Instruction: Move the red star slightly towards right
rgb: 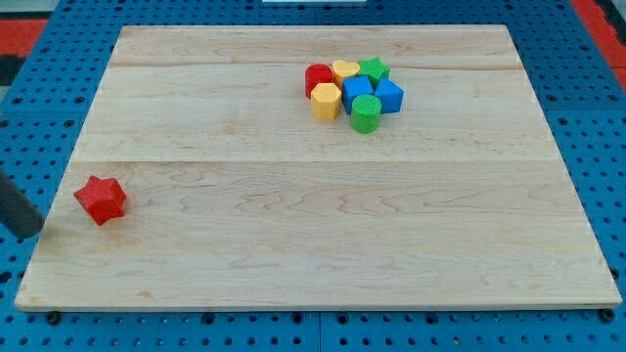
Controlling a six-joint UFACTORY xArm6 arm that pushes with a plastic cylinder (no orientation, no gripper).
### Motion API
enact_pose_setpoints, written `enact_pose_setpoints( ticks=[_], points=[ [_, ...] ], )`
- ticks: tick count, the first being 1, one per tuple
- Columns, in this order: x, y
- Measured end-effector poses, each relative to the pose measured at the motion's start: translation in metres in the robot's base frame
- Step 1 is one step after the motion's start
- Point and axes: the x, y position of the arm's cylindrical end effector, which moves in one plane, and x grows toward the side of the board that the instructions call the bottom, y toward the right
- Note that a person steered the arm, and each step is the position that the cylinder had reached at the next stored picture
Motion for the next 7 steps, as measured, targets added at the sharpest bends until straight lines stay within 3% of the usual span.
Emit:
enact_pose_setpoints(
  ticks=[7],
  points=[
    [-0.0001, 0.0024]
  ],
)
